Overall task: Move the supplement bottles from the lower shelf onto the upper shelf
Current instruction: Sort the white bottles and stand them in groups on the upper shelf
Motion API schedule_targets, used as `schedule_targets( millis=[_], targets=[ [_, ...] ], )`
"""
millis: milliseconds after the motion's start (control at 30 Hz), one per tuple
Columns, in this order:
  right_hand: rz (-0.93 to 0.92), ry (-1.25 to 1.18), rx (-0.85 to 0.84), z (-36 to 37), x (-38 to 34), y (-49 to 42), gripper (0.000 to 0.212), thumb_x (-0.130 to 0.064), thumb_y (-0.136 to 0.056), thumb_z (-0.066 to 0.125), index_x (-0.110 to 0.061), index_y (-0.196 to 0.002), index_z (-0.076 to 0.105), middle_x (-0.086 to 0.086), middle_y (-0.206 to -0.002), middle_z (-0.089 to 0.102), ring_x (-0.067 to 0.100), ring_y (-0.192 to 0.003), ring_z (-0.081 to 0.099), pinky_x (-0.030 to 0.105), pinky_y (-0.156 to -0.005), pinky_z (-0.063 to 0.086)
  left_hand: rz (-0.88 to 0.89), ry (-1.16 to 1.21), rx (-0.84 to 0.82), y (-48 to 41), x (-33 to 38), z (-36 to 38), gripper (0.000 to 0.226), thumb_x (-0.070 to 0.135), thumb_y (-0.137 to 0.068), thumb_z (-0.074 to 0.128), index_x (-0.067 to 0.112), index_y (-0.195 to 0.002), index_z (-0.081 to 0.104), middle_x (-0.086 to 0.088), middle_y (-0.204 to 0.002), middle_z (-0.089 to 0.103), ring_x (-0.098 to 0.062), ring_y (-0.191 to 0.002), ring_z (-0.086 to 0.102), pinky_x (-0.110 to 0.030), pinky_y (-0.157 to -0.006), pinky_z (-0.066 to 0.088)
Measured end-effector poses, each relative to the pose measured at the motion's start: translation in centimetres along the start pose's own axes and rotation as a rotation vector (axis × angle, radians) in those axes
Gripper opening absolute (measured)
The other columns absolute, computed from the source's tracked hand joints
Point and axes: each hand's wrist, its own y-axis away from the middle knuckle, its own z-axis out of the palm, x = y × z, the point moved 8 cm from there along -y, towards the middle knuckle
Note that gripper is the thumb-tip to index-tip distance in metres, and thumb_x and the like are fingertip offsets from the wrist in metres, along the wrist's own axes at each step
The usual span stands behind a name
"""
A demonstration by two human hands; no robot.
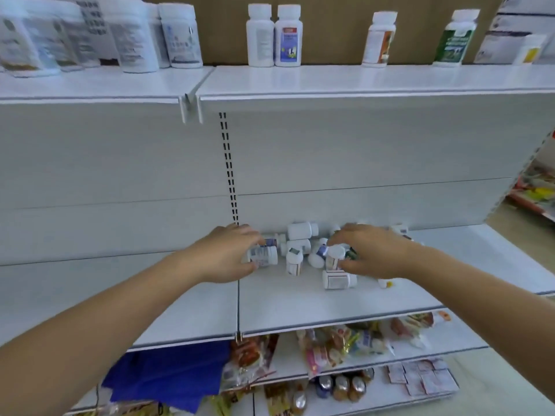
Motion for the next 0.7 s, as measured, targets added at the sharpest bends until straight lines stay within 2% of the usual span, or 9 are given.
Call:
schedule_targets(
  millis=[67, 133, 333, 400, 467, 533, 600, 667, 700],
  targets=[
    [0.006, -0.036, -0.007, 2.8, 0.9, -3.2, 0.042, -0.039, -0.087, 0.058, -0.039, -0.129, 0.052, -0.009, -0.120, 0.055, 0.013, -0.105, 0.055, 0.027, -0.079, 0.037, -0.030, -0.024, 0.007, -3.0, -1.9, 2.4, 0.051, 0.043, -0.092, 0.053, 0.026, -0.139, 0.043, 0.002, -0.138, 0.047, -0.021, -0.125, 0.044, -0.040, -0.103, 0.038],
    [0.048, -0.074, -0.011, 5.6, 2.1, -6.4, 0.050, -0.036, -0.086, 0.059, -0.037, -0.135, 0.047, -0.009, -0.125, 0.054, 0.014, -0.112, 0.054, 0.027, -0.085, 0.039, -0.084, -0.027, 0.019, -5.9, -4.1, 5.0, 0.051, 0.041, -0.092, 0.054, 0.024, -0.140, 0.043, 0.001, -0.139, 0.047, -0.022, -0.126, 0.043, -0.039, -0.103, 0.038],
    [0.130, -0.214, 0.005, 13.7, 3.4, -14.5, 0.059, -0.034, -0.086, 0.064, -0.020, -0.138, 0.043, 0.000, -0.131, 0.051, 0.021, -0.123, 0.048, 0.029, -0.087, 0.039, -0.186, 0.068, 0.007, -12.4, -7.7, 13.7, 0.058, 0.044, -0.088, 0.060, 0.019, -0.137, 0.042, -0.003, -0.138, 0.049, -0.025, -0.122, 0.048, -0.040, -0.098, 0.042],
    [0.097, -0.182, 0.018, 15.5, 3.1, -16.4, 0.045, -0.035, -0.085, 0.064, -0.018, -0.125, 0.050, 0.002, -0.121, 0.056, 0.024, -0.117, 0.052, 0.030, -0.077, 0.038, -0.193, 0.127, 0.016, -13.8, -7.8, 15.7, 0.064, 0.045, -0.087, 0.062, 0.016, -0.140, 0.041, -0.006, -0.141, 0.049, -0.028, -0.124, 0.049, -0.038, -0.098, 0.043],
    [0.096, -0.181, 0.042, 16.1, 3.1, -17.3, 0.037, -0.035, -0.086, 0.062, -0.017, -0.117, 0.053, 0.002, -0.113, 0.059, 0.023, -0.106, 0.055, 0.028, -0.062, 0.030, -0.188, 0.107, 0.054, -14.9, -7.5, 16.7, 0.065, 0.044, -0.085, 0.063, 0.016, -0.140, 0.041, -0.008, -0.140, 0.049, -0.030, -0.123, 0.051, -0.037, -0.097, 0.044],
    [0.104, -0.259, 0.068, 15.8, 3.2, -17.4, 0.032, -0.035, -0.086, 0.063, -0.018, -0.112, 0.057, 0.000, -0.104, 0.061, 0.020, -0.095, 0.055, 0.020, -0.056, 0.028, -0.230, 0.099, 0.093, -15.0, -7.4, 16.8, 0.058, 0.040, -0.084, 0.062, 0.018, -0.136, 0.046, -0.008, -0.136, 0.048, -0.033, -0.120, 0.052, -0.038, -0.094, 0.046],
    [0.143, -0.355, 0.087, 15.1, 3.6, -16.7, 0.038, -0.039, -0.084, 0.066, -0.023, -0.118, 0.060, -0.002, -0.106, 0.064, 0.020, -0.098, 0.058, 0.021, -0.067, 0.039, -0.298, 0.194, 0.105, -14.6, -7.5, 16.6, 0.050, 0.036, -0.082, 0.062, 0.018, -0.127, 0.052, -0.009, -0.130, 0.049, -0.033, -0.115, 0.054, -0.037, -0.090, 0.047],
    [0.226, -0.491, 0.119, 13.6, 4.1, -15.3, 0.044, -0.040, -0.083, 0.066, -0.029, -0.125, 0.059, -0.004, -0.112, 0.065, 0.018, -0.103, 0.061, 0.027, -0.082, 0.046, -0.354, 0.366, 0.123, -13.6, -7.5, 15.5, 0.038, 0.038, -0.077, 0.062, 0.017, -0.109, 0.058, -0.009, -0.114, 0.060, -0.030, -0.101, 0.061, -0.031, -0.074, 0.046],
    [0.268, -0.587, 0.145, 12.6, 4.2, -14.3, 0.043, -0.039, -0.083, 0.066, -0.031, -0.125, 0.060, -0.004, -0.111, 0.065, 0.018, -0.102, 0.061, 0.028, -0.083, 0.047, -0.376, 0.494, 0.146, -12.7, -7.3, 14.6, 0.029, 0.038, -0.077, 0.063, 0.017, -0.096, 0.057, -0.007, -0.101, 0.065, -0.026, -0.090, 0.063, -0.029, -0.066, 0.043]
  ],
)
